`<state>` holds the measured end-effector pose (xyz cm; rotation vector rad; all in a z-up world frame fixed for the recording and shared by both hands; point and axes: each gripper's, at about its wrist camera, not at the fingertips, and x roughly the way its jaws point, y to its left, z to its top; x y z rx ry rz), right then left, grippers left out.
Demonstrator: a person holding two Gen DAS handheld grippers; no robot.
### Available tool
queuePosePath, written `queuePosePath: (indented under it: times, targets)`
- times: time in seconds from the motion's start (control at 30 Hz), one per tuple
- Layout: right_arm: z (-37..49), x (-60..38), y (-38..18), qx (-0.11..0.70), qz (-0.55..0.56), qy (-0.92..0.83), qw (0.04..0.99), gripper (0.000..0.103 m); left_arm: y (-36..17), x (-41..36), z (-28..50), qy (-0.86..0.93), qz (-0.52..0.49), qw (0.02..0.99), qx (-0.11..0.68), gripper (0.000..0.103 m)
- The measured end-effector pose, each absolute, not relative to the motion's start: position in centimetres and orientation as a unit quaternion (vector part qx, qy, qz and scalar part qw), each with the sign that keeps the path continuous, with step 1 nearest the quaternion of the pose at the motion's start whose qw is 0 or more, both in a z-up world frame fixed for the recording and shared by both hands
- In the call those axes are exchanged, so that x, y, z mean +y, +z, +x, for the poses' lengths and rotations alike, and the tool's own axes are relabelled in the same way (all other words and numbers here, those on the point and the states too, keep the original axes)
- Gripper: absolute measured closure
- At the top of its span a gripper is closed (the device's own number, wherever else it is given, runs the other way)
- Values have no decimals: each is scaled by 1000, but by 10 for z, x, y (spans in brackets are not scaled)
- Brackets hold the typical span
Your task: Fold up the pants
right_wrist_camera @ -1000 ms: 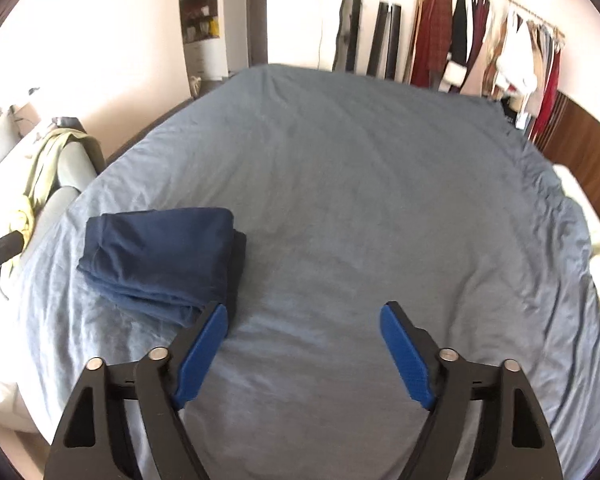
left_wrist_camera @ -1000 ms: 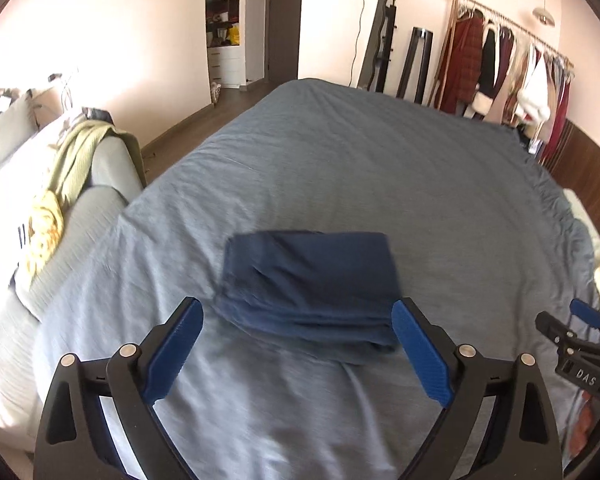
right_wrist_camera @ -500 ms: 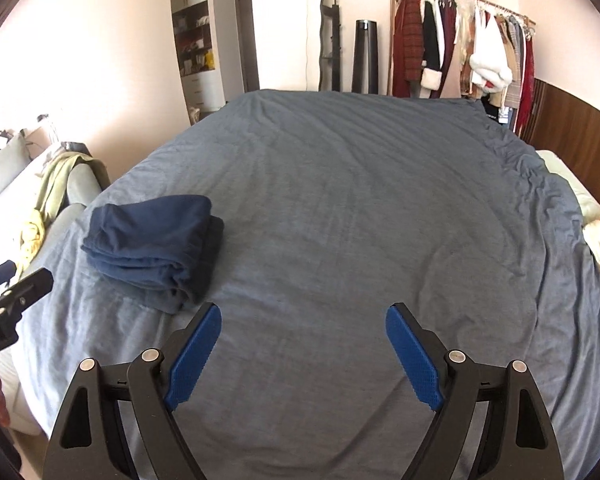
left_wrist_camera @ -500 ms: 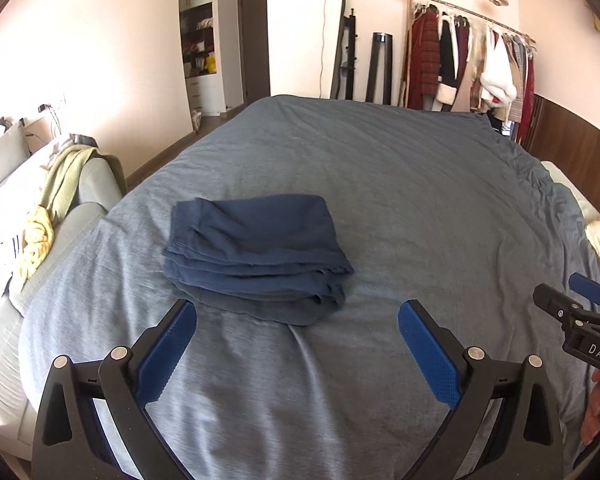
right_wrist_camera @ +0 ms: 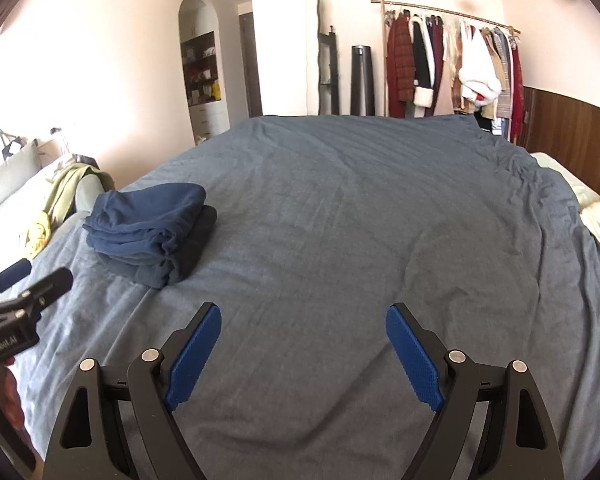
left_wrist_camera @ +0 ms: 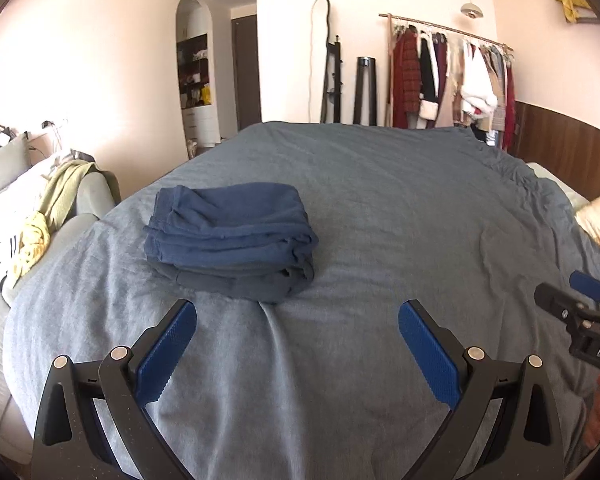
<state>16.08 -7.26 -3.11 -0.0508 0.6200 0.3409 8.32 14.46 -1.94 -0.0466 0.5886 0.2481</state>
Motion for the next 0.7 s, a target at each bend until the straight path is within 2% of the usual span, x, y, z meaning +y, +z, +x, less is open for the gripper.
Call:
queuePosePath:
  times: [0.37,0.7]
  targets:
    - [104,-89,-12,266,-18,140,953,18,-5,133,37,100,-14,957,271,0]
    - [65,-103,-14,266,-22,130,955,18,-6,119,11,88,-13,957,275,0]
